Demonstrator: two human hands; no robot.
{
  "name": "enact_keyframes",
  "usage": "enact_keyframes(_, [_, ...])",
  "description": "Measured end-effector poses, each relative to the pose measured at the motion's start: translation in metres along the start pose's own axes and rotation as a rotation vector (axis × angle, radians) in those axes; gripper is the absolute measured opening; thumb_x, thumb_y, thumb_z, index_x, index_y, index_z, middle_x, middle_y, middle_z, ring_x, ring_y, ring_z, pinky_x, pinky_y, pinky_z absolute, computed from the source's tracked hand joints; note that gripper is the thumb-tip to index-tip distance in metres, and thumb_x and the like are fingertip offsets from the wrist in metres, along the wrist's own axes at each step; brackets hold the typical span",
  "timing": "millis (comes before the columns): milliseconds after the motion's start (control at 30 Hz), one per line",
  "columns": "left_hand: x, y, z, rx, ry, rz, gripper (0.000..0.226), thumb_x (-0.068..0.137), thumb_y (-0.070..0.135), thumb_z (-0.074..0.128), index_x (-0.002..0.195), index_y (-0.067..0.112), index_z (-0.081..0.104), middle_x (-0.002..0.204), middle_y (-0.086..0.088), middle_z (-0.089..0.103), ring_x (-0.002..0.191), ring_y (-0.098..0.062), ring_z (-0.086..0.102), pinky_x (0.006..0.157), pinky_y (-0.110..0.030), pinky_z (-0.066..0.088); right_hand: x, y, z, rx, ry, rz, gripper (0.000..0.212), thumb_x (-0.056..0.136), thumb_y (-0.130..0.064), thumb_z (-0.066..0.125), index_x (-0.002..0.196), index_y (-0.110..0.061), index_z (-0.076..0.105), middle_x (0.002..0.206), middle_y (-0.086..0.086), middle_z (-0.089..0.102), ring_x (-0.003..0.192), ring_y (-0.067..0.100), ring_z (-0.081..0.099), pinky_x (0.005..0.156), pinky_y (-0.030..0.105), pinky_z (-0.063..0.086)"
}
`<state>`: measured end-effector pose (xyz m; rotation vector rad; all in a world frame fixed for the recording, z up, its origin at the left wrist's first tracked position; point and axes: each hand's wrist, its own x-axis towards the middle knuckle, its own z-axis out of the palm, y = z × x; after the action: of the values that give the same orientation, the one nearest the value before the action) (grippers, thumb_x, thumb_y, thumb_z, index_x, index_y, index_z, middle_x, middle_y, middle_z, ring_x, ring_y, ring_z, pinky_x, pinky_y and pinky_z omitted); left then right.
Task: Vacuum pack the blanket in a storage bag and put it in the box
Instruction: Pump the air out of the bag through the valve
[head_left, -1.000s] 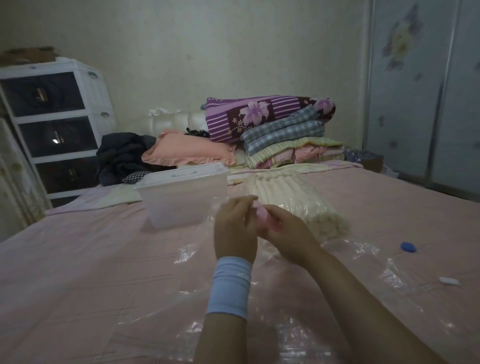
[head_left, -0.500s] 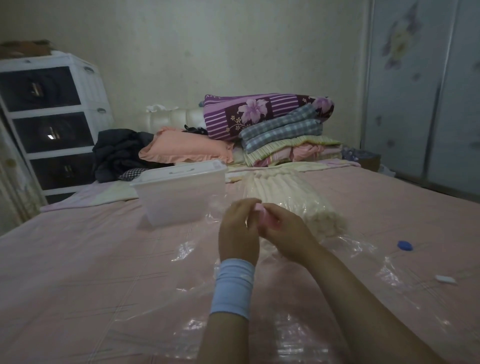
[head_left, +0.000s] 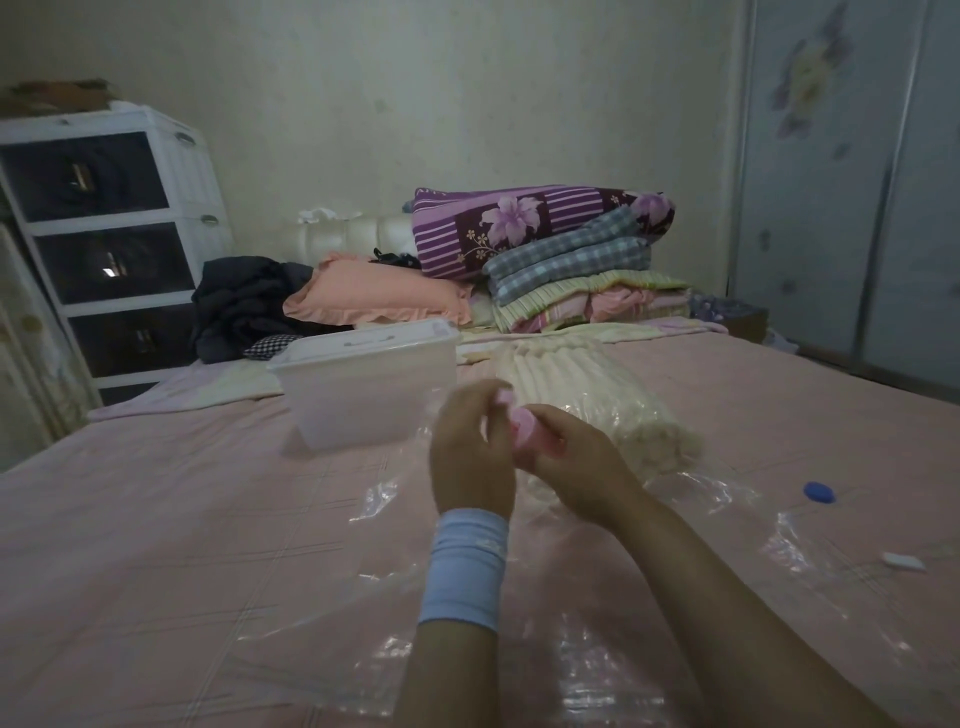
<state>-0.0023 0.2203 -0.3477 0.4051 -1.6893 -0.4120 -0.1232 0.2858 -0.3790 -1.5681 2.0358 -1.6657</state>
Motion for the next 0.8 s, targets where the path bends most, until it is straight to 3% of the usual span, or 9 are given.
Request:
enact_keyframes(100, [0.002, -0.003, 0.001, 0.002, -0.180, -0.106, 0.013, 0.093, 0.019, 0.059, 0.098, 0.023, 0.071, 0.093, 0.012, 0.066, 0.085, -0.003, 0.059, 0.084, -0.036, 0.054, 0.000, -0.001, 0.001, 0.007, 0.002, -0.006, 0.041, 0.083, -0.042, 0.078, 0.121, -0.039, 0.064, 0.109, -0.017, 0.070, 0.098, 0.000, 0.065, 0.085, 0.026, 0.053])
enact_keyframes(167, [0.018, 0.011, -0.011, 0.024, -0.047, 0.005, 0.014, 0.093, 0.017, 0.059, 0.101, 0.019, 0.071, 0.092, 0.011, 0.067, 0.082, -0.008, 0.062, 0.080, -0.034, 0.056, 0.001, 0.000, -0.002, 0.001, 0.024, 0.005, 0.043, 0.081, -0.033, 0.082, 0.120, -0.038, 0.064, 0.107, -0.017, 0.070, 0.095, -0.002, 0.062, 0.081, 0.018, 0.048])
enact_keyframes(267, [0.046, 0.033, -0.038, 0.017, 0.305, 0.152, 0.015, 0.095, 0.012, 0.057, 0.104, 0.010, 0.069, 0.096, 0.009, 0.064, 0.086, -0.008, 0.062, 0.080, -0.020, 0.052, 0.002, 0.000, -0.006, -0.006, 0.013, 0.023, 0.045, 0.079, -0.030, 0.083, 0.119, -0.038, 0.064, 0.102, -0.020, 0.068, 0.092, -0.009, 0.059, 0.074, 0.007, 0.041])
enact_keyframes(367, [0.055, 0.037, -0.048, 0.018, 0.447, 0.214, 0.016, 0.097, 0.014, 0.056, 0.105, 0.008, 0.068, 0.101, 0.006, 0.064, 0.095, -0.009, 0.062, 0.085, -0.018, 0.049, 0.001, 0.001, -0.006, 0.003, 0.004, 0.028, 0.043, 0.079, -0.030, 0.083, 0.116, -0.041, 0.064, 0.102, -0.020, 0.067, 0.093, -0.006, 0.059, 0.076, 0.011, 0.042])
enact_keyframes(467, [0.037, 0.026, -0.029, 0.024, 0.365, 0.169, 0.015, 0.096, 0.011, 0.056, 0.106, 0.008, 0.067, 0.102, 0.003, 0.066, 0.095, -0.009, 0.061, 0.087, -0.021, 0.051, 0.003, 0.001, -0.003, -0.013, 0.001, 0.032, 0.047, 0.078, -0.033, 0.083, 0.120, -0.038, 0.063, 0.106, -0.018, 0.067, 0.097, -0.002, 0.060, 0.080, 0.018, 0.045])
enact_keyframes(600, [-0.002, -0.001, 0.003, 0.016, -0.067, -0.039, 0.013, 0.092, 0.013, 0.060, 0.097, 0.020, 0.070, 0.096, 0.010, 0.066, 0.086, -0.006, 0.059, 0.083, -0.036, 0.053, 0.002, 0.000, -0.001, -0.007, 0.011, 0.009, 0.044, 0.080, -0.038, 0.081, 0.120, -0.039, 0.064, 0.106, -0.018, 0.069, 0.094, -0.004, 0.063, 0.077, 0.016, 0.046])
enact_keyframes(667, [0.000, -0.003, 0.005, 0.008, -0.178, -0.150, 0.011, 0.092, 0.021, 0.060, 0.094, 0.025, 0.070, 0.091, 0.010, 0.067, 0.084, -0.005, 0.060, 0.083, -0.036, 0.052, 0.001, 0.000, 0.000, -0.007, 0.002, -0.002, 0.043, 0.081, -0.038, 0.079, 0.122, -0.040, 0.064, 0.107, -0.019, 0.069, 0.094, -0.004, 0.063, 0.077, 0.016, 0.046])
enact_keyframes(733, [0.014, 0.007, -0.004, 0.012, -0.110, -0.088, 0.011, 0.092, 0.022, 0.061, 0.094, 0.026, 0.071, 0.086, 0.009, 0.068, 0.079, -0.007, 0.061, 0.078, -0.037, 0.054, 0.002, 0.001, -0.001, -0.005, 0.020, 0.006, 0.045, 0.080, -0.035, 0.081, 0.122, -0.038, 0.063, 0.107, -0.016, 0.069, 0.096, 0.001, 0.063, 0.080, 0.022, 0.049])
enact_keyframes(800, [0.032, 0.023, -0.021, 0.018, 0.092, 0.033, 0.011, 0.093, 0.018, 0.061, 0.100, 0.018, 0.071, 0.089, 0.008, 0.068, 0.078, -0.008, 0.062, 0.076, -0.033, 0.056, 0.003, 0.002, -0.004, 0.006, 0.025, 0.023, 0.045, 0.080, -0.032, 0.082, 0.120, -0.037, 0.064, 0.105, -0.017, 0.069, 0.095, 0.000, 0.062, 0.081, 0.020, 0.049])
